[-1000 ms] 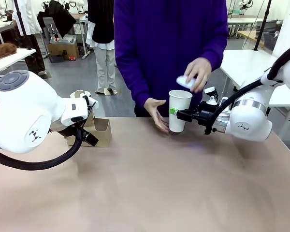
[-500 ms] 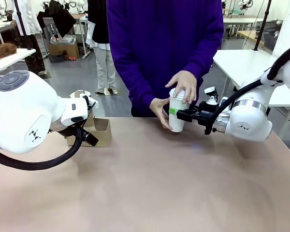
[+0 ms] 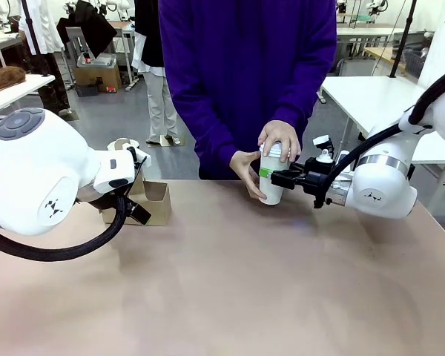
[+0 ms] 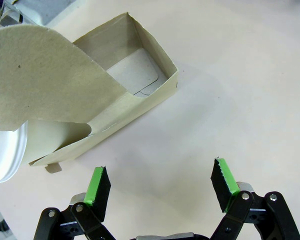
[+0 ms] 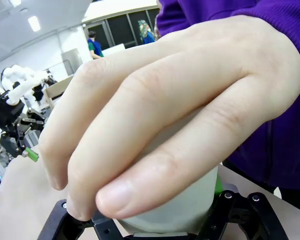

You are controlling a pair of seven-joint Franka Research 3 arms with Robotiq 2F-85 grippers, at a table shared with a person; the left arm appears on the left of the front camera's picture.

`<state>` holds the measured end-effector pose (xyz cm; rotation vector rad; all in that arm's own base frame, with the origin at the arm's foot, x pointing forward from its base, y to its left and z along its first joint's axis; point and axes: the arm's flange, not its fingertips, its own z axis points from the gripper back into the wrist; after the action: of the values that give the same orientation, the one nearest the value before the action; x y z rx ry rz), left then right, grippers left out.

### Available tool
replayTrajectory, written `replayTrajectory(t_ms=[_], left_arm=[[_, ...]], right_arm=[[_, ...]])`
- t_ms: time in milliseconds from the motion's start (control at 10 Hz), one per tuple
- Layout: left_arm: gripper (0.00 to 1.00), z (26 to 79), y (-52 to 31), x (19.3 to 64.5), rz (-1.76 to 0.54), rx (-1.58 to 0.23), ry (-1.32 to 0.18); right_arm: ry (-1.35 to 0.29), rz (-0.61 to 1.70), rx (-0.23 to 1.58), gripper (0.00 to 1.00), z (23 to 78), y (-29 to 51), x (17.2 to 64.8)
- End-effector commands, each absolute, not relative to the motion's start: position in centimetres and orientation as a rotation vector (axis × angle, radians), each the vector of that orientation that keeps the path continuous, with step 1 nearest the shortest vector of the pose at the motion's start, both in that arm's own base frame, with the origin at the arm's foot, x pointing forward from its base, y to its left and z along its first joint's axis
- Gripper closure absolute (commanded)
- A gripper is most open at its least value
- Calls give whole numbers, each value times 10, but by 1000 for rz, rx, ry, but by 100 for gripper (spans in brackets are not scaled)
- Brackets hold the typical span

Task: Pour a drink into a cup and package it in a carrier.
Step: When a person places the Paper Cup Lid on the 600 ml Paper Cup , lift the 600 ml Paper Cup.

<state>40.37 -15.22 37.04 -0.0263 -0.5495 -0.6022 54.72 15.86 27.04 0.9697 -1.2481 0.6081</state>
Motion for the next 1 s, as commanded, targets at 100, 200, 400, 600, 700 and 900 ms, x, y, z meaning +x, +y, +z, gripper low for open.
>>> replayTrajectory(t_ms=[100,200,400,600,700,900], left_arm=[[0,371,-152,404,-601,-29,-550],[0,371,-152,404,-601,-29,-550],[0,371,-152,404,-601,-29,-550],[0,371,-152,404,-601,-29,-550],[0,371,-152,404,-601,-29,-550],[0,371,-152,404,-601,-29,-550]], right_arm=[[-1264,612,975,20,279,160,548],[-1264,612,975,20,279,160,548],[-1264,612,975,20,279,160,548],[-1264,612,975,20,279,160,548],[-1264,612,975,20,279,160,548],[-1264,612,975,20,279,160,548]])
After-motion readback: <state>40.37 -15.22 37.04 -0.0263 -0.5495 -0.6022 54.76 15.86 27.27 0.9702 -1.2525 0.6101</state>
